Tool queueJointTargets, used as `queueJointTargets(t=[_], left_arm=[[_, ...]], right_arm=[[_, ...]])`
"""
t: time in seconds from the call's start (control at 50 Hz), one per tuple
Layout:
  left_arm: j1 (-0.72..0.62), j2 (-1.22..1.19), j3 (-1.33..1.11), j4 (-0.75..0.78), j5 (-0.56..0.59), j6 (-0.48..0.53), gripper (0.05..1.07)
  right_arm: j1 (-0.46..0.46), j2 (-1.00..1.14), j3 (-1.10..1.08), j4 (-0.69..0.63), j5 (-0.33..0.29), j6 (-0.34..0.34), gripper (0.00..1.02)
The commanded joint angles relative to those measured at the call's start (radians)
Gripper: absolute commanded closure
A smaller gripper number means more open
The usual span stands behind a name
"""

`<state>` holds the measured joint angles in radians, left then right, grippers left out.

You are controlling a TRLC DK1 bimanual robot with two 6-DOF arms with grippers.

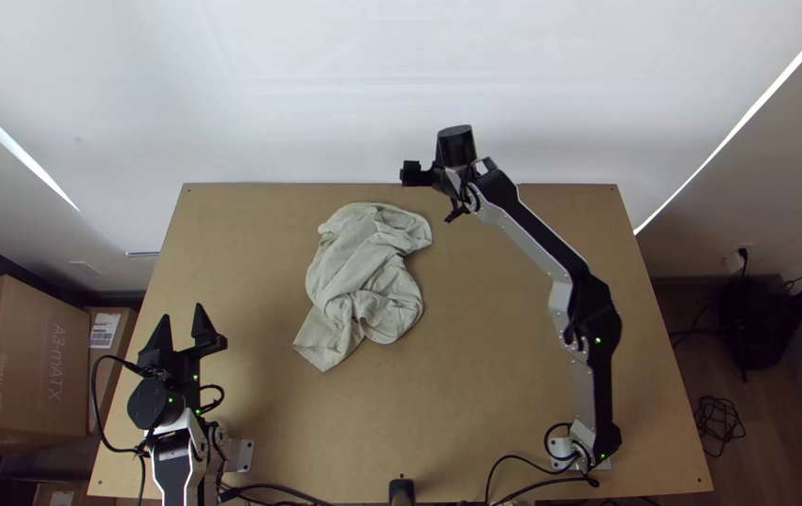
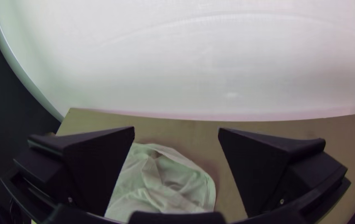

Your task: Fold the t-shirt

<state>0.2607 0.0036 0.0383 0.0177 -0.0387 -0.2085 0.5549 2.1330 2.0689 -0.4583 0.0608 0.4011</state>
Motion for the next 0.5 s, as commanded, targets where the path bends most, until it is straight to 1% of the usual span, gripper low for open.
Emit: queueJointTargets(t=[0.0, 0.06, 0.1, 0.16, 0.26, 0.3, 0.36, 0.44, 0.48], left_arm=[[-0.003, -0.004, -0.037, -0.015, -0.012, 0.006, 0.1], [-0.003, -0.004, -0.037, -0.015, -0.012, 0.006, 0.1], [-0.003, -0.004, -0.035, -0.015, -0.012, 0.006, 0.1], [-0.003, -0.004, -0.037, -0.015, -0.012, 0.006, 0.1], [-0.003, -0.004, -0.035, -0.015, -0.012, 0.006, 0.1], [-0.003, -0.004, -0.037, -0.015, -0.012, 0.006, 0.1], [-0.003, -0.004, -0.035, -0.015, -0.012, 0.006, 0.1], [-0.003, -0.004, -0.037, -0.015, -0.012, 0.006, 0.1], [-0.003, -0.004, -0.037, -0.015, -0.012, 0.006, 0.1]], right_arm=[[0.013, -0.159, -0.11, -0.031, -0.038, 0.028, 0.03], [0.031, -0.211, -0.178, -0.095, -0.079, 0.073, 0.03], [0.048, -0.237, -0.21, -0.146, -0.104, 0.088, 0.03], [0.082, -0.272, -0.25, -0.233, -0.104, 0.122, 0.04], [0.151, -0.321, -0.322, -0.327, -0.104, 0.127, 0.05], [0.186, -0.338, -0.351, -0.35, -0.102, 0.105, 0.05], [0.235, -0.363, -0.397, -0.373, -0.101, 0.045, 0.05], [0.287, -0.387, -0.457, -0.385, -0.098, 0.007, 0.06], [0.307, -0.392, -0.477, -0.388, -0.093, -0.008, 0.09]])
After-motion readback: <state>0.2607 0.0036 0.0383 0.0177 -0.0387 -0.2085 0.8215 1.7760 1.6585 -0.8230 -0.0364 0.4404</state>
